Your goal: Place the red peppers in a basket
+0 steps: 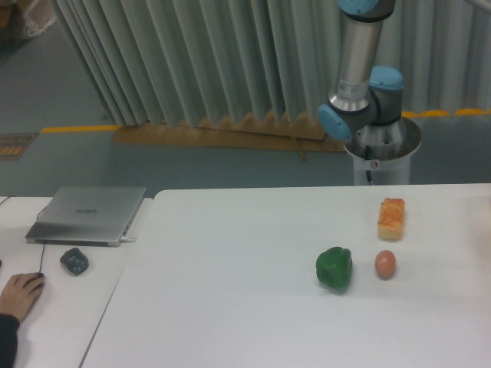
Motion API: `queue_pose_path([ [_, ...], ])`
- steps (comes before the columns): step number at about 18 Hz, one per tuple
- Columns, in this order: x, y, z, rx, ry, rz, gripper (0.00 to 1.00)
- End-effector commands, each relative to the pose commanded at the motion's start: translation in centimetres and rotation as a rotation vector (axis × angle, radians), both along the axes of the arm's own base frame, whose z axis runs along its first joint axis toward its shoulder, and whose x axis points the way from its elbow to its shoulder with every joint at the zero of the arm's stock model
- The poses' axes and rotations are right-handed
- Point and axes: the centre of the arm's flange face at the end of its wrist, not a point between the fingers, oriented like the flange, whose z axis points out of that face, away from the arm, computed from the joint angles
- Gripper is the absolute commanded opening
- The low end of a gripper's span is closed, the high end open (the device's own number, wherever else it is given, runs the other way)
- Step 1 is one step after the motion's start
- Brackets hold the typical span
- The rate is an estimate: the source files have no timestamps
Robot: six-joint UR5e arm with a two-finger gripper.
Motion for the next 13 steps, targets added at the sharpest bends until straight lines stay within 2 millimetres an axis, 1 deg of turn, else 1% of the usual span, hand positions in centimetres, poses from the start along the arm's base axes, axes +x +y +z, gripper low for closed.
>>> queue_pose_path([
  [1,0.3,0.2,-0.4,-0.003,-0.008,-0.010,1.00],
  [2,0.7,0.1,-1.4,-0.008,-0.026,-0.011,1.00],
  [4,1.4,-0.3,-2.5,-0.034,-0.041,-0.053,1.00],
  [6,1.4,-1.0,-3.0,-0.079,-0.041,-0.105,1.00],
  [9,1.3,-1.5,-3.3,-0.090,-0.047,-0.114,1.00],
  [13,1.4,-1.4,-3.3,-0.091,-0.053,-0.118,1.00],
])
